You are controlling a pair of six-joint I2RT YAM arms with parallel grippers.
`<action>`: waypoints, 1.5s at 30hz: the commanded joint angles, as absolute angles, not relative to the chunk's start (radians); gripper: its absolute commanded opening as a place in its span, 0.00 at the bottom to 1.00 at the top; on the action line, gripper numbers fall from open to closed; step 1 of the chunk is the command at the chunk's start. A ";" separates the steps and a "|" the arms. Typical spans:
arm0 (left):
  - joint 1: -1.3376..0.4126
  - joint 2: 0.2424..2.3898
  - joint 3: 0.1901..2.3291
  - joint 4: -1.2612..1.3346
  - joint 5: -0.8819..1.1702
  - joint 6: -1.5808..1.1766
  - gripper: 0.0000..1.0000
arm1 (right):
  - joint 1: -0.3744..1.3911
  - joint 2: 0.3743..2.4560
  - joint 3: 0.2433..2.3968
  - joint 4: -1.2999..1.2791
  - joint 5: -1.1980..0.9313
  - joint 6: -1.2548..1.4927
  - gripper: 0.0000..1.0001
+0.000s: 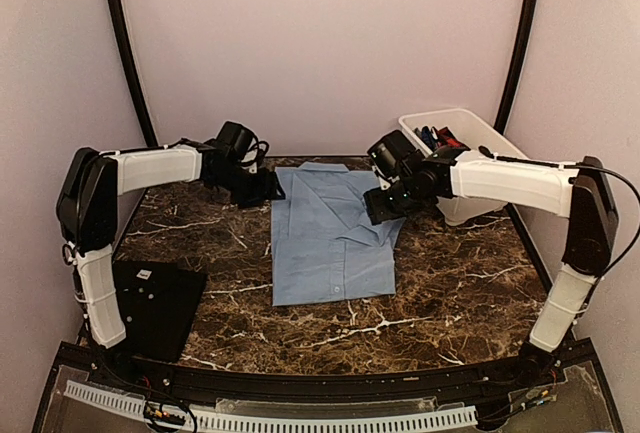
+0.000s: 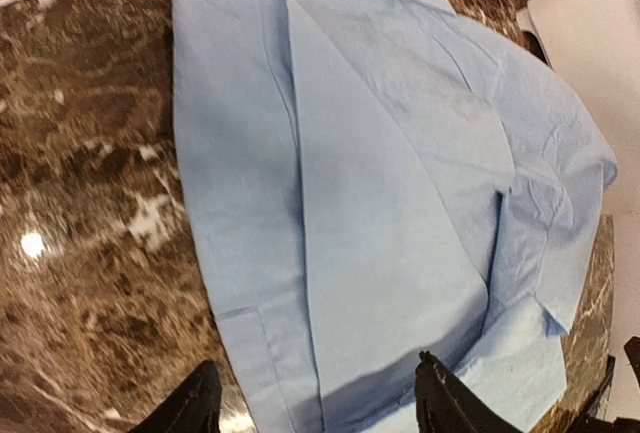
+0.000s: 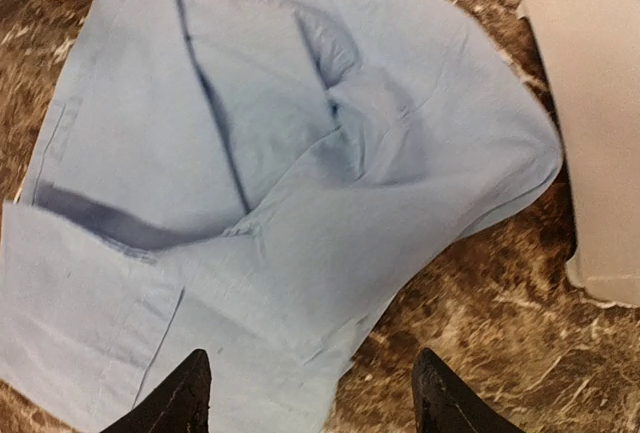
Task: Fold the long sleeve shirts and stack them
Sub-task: Adjust the crumpled shirt at the center of the board.
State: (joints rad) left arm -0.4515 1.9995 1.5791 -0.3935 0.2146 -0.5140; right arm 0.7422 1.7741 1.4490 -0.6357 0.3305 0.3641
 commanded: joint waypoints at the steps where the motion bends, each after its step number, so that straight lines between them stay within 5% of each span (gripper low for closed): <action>1: -0.497 1.887 1.391 -0.308 0.282 -0.555 0.63 | 0.786 1.684 1.282 -0.544 0.211 0.440 0.65; 21: -0.558 1.859 1.205 -0.194 0.366 -0.616 0.43 | 0.732 1.623 1.000 -0.310 0.110 0.550 0.59; 35: -0.577 1.842 1.220 -0.212 0.431 -0.607 0.04 | 0.689 1.667 0.986 -0.242 0.018 0.561 0.40; 45: -0.607 1.749 1.201 -0.227 0.557 -0.577 0.00 | 0.688 1.669 0.960 -0.242 0.034 0.566 0.43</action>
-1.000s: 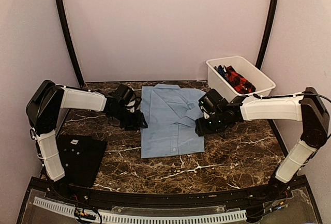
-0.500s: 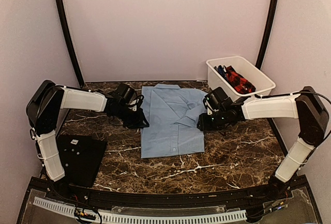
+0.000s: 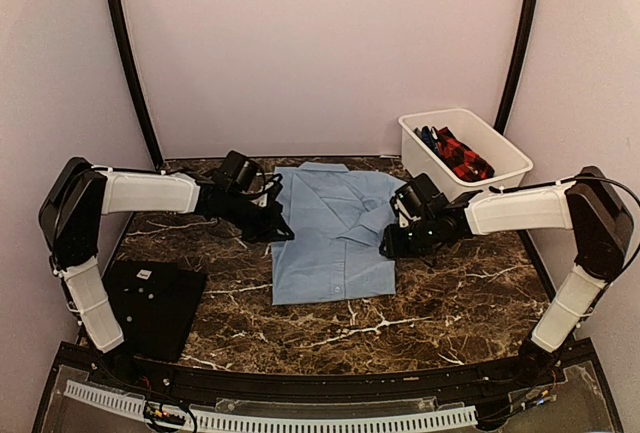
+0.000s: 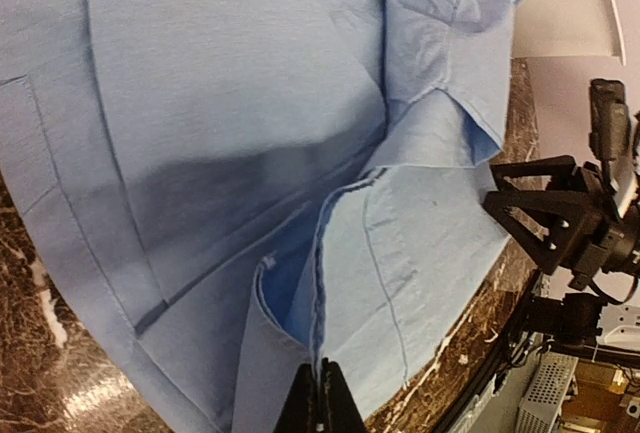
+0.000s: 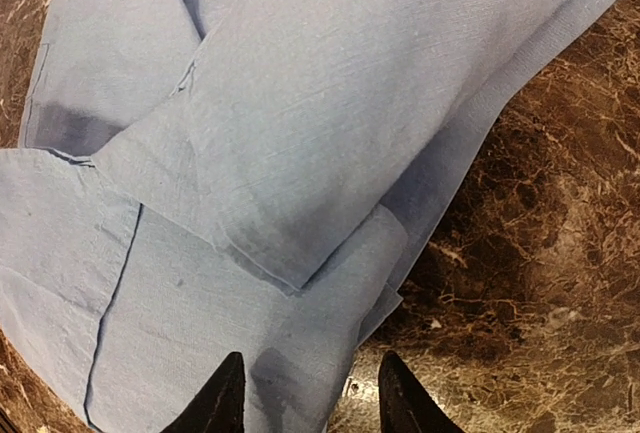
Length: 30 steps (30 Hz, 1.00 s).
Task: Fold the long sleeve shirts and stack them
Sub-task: Adjust the crumpled shirt at the center of the board.
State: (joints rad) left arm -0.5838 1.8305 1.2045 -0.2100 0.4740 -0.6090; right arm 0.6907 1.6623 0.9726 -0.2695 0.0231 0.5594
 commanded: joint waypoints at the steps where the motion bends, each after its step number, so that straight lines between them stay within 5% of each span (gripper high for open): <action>1: -0.611 1.744 1.198 -0.230 0.565 -0.574 0.00 | 0.689 1.670 0.960 -0.237 0.033 0.567 0.42; 11: -0.689 1.680 1.139 -0.284 0.719 -0.491 0.00 | 0.691 1.635 0.948 -0.237 0.005 0.581 0.06; 23: -0.863 1.615 1.016 -0.395 0.840 -0.369 0.00 | 0.727 1.387 0.910 -0.366 0.099 0.618 0.27; 30: -0.967 1.563 0.890 -0.377 0.898 -0.362 0.00 | 0.779 1.354 0.915 -0.416 0.126 0.632 0.30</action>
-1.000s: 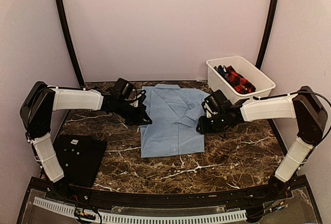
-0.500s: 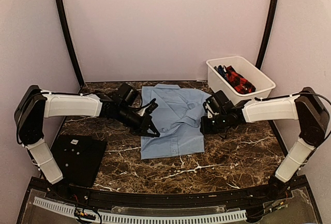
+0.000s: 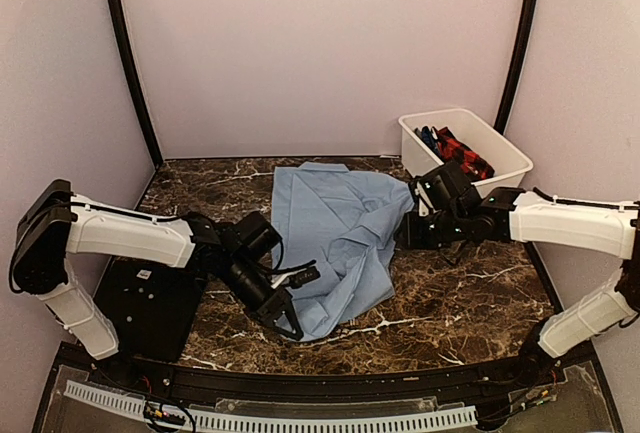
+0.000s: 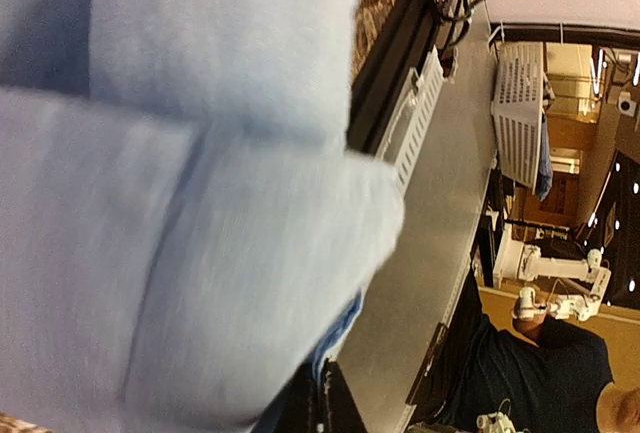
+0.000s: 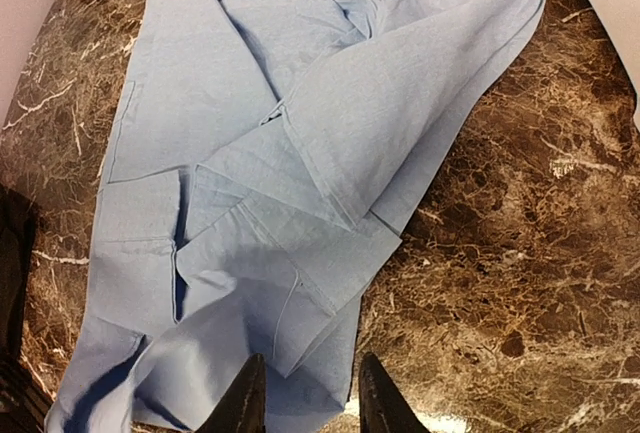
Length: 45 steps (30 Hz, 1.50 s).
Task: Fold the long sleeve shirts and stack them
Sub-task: Adjust the crumpled shirt at the center of the board, then pick up the sleeve from the center of the board.
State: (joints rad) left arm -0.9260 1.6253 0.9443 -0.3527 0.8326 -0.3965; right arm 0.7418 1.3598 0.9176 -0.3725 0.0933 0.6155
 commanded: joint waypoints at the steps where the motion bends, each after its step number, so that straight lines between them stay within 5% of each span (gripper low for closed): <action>1: -0.984 1.561 0.883 -0.379 0.898 -0.360 0.00 | 0.793 1.357 0.916 -0.418 0.129 0.636 0.30; 10: -1.020 1.549 0.830 -0.358 0.861 -0.388 0.15 | 0.905 1.412 0.909 -0.426 0.143 0.663 0.32; 13: -1.021 1.525 0.836 -0.367 0.831 -0.395 0.33 | 0.947 1.410 0.888 -0.430 0.128 0.687 0.33; 17: -1.015 1.484 0.886 -0.393 0.725 -0.417 0.44 | 1.021 1.409 0.846 -0.434 0.122 0.734 0.33; 24: -0.863 1.488 0.996 -0.479 0.324 -0.517 0.47 | 1.106 1.431 0.805 -0.407 0.122 0.809 0.33; 45: -0.684 1.833 1.175 -0.314 0.253 -0.544 0.50 | 1.109 1.427 0.878 -0.458 0.220 0.816 0.39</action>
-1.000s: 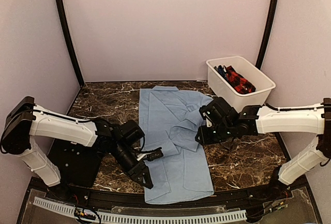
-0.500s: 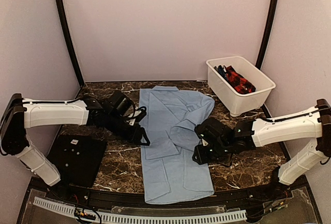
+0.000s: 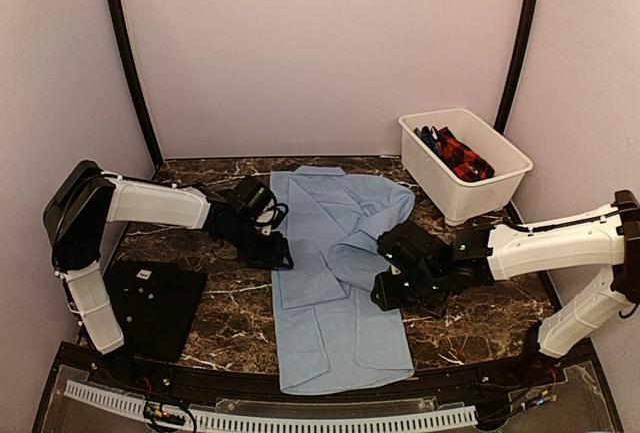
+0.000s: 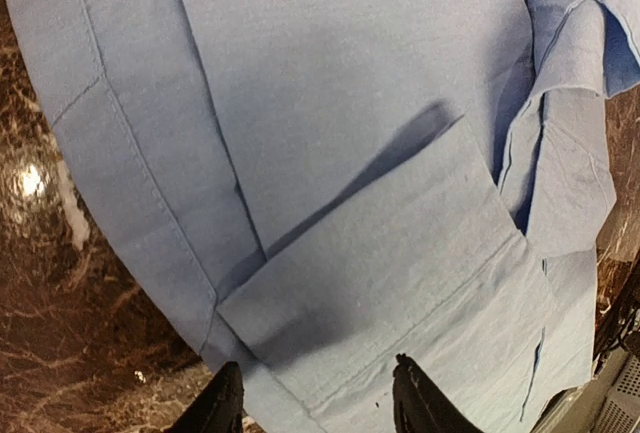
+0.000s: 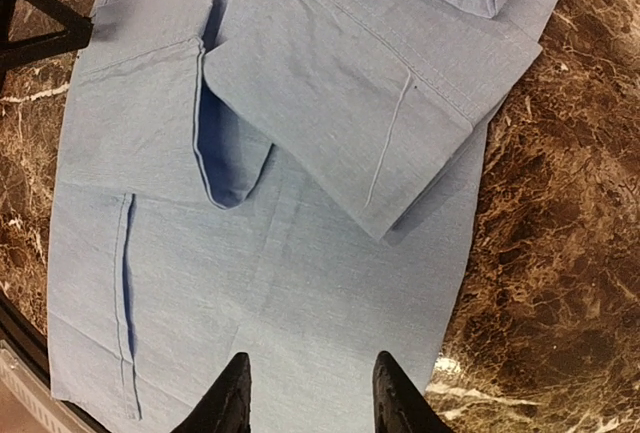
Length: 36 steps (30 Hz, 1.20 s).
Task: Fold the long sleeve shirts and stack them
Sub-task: Pick up the sleeve from the center of the board.
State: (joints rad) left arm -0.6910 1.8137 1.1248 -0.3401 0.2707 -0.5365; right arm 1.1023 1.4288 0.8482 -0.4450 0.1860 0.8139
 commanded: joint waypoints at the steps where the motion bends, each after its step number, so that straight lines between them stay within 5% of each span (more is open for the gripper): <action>1: -0.683 1.849 1.181 -0.314 0.253 -0.540 0.50 | 1.108 1.425 0.879 -0.460 0.222 0.815 0.39; 17: -0.683 1.856 1.224 -0.395 0.099 -0.531 0.49 | 1.106 1.439 0.888 -0.458 0.226 0.807 0.39; 36: -0.733 1.885 1.263 -0.379 0.199 -0.514 0.40 | 1.106 1.463 0.899 -0.445 0.221 0.805 0.40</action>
